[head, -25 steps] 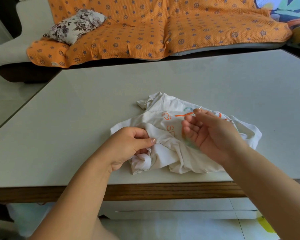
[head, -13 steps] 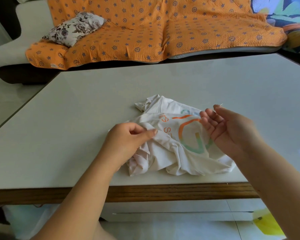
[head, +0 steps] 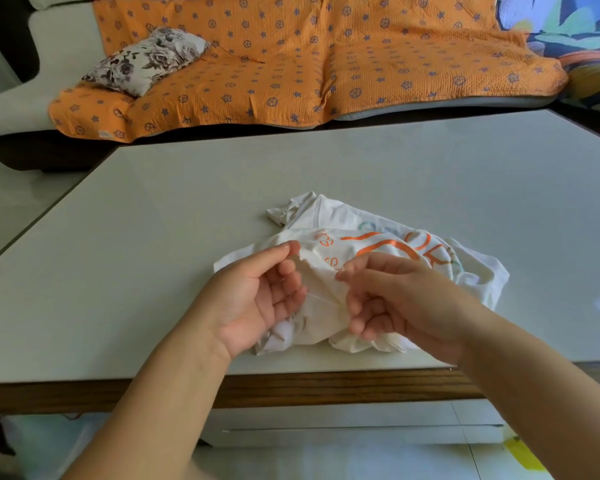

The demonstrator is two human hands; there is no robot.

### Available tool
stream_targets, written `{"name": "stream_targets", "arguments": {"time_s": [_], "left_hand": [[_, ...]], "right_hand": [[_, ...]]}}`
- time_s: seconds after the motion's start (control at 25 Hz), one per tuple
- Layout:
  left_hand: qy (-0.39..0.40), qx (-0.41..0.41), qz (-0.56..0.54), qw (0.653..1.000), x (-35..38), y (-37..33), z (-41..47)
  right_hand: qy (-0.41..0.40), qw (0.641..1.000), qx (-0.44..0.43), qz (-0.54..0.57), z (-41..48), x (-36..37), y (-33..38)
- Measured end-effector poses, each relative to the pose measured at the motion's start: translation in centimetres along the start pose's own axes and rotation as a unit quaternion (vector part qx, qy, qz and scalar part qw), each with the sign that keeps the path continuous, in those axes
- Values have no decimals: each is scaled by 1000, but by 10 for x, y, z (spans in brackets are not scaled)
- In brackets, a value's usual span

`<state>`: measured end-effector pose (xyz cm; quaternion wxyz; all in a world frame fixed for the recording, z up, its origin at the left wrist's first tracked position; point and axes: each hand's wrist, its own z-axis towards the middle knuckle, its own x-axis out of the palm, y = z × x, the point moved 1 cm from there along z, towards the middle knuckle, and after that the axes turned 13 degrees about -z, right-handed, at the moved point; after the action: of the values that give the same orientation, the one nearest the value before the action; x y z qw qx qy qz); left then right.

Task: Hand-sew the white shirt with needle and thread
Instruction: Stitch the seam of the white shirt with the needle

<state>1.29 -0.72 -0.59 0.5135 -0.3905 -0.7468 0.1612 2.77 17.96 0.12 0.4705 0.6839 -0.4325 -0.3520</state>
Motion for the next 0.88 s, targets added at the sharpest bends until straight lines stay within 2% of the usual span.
{"name": "stream_targets", "arguments": {"time_s": [0.08, 0.12, 0.24, 0.32, 0.4, 0.48, 0.56, 0.76, 0.88], "left_hand": [[-7, 56, 116, 992, -7, 0, -1], [-4, 94, 197, 976, -8, 1, -3], [16, 181, 400, 898, -5, 5, -9], [40, 203, 448, 870, -4, 4, -13], [48, 204, 413, 886, -4, 0, -14], [41, 183, 316, 930, -7, -5, -12], [28, 143, 240, 960, -10, -9, -8], [-10, 48, 126, 991, -18, -10, 4], [-17, 32, 160, 986, -19, -4, 10]], "right_hand": [[-64, 998, 6, 21, 9, -5, 0], [-90, 996, -4, 19, 12, -5, 0], [-158, 984, -75, -42, 19, 6, 3], [-171, 967, -136, -132, 22, 17, 4], [-159, 941, -181, -239, 25, 25, -1], [-143, 915, -196, -322, 29, 28, -8], [-129, 908, -194, -348, 32, 28, -12], [-99, 936, -192, -277, 31, 25, -15], [-95, 958, -181, -200, 31, 28, -16]]}}
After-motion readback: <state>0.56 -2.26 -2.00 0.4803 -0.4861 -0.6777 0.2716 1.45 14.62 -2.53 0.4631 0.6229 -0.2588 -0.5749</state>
